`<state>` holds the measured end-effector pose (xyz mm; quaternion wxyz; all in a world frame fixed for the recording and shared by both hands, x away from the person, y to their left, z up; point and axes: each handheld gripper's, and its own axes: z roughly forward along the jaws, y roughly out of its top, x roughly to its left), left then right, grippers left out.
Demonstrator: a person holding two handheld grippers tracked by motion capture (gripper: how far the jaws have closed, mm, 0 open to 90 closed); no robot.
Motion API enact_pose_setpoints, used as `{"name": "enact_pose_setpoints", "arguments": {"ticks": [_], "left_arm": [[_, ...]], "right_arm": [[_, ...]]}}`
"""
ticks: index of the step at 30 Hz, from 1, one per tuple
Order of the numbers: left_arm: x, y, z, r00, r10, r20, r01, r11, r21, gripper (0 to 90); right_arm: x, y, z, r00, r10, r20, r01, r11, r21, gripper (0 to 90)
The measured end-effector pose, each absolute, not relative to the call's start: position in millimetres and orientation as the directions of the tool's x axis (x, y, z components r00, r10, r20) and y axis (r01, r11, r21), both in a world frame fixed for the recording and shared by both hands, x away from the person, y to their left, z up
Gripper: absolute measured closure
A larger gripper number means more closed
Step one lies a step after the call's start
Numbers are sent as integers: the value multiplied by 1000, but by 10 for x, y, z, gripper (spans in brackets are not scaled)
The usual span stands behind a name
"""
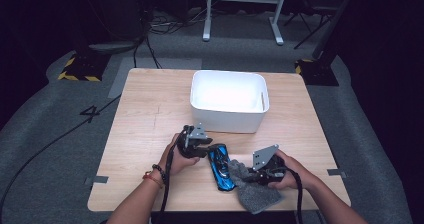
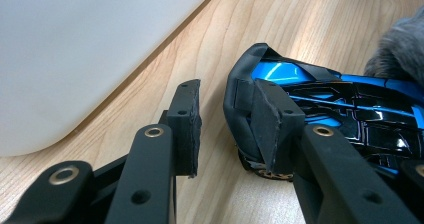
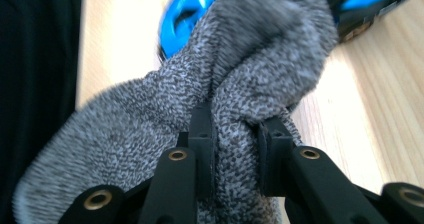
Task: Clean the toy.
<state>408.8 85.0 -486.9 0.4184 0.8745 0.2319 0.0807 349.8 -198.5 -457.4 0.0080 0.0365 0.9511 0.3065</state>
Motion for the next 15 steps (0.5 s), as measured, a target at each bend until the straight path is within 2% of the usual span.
{"name": "enact_pose_setpoints", "arguments": {"ticks": [4, 8, 15], "left_arm": [[4089, 850, -4869, 879, 474, -53, 339, -541, 770, 647], [4090, 850, -4873, 878, 475, -59, 342, -537, 771, 647], [4091, 857, -4875, 882, 468, -58, 336, -538, 773, 649]], "right_arm": [[3468, -1944, -4480, -998, 70, 4, 55, 741, 669, 739], [3423, -1721, -4476, -996, 82, -34, 29, 668, 743, 730], [3349, -1403, -4635, -996, 45, -76, -22, 715, 699, 723]]}}
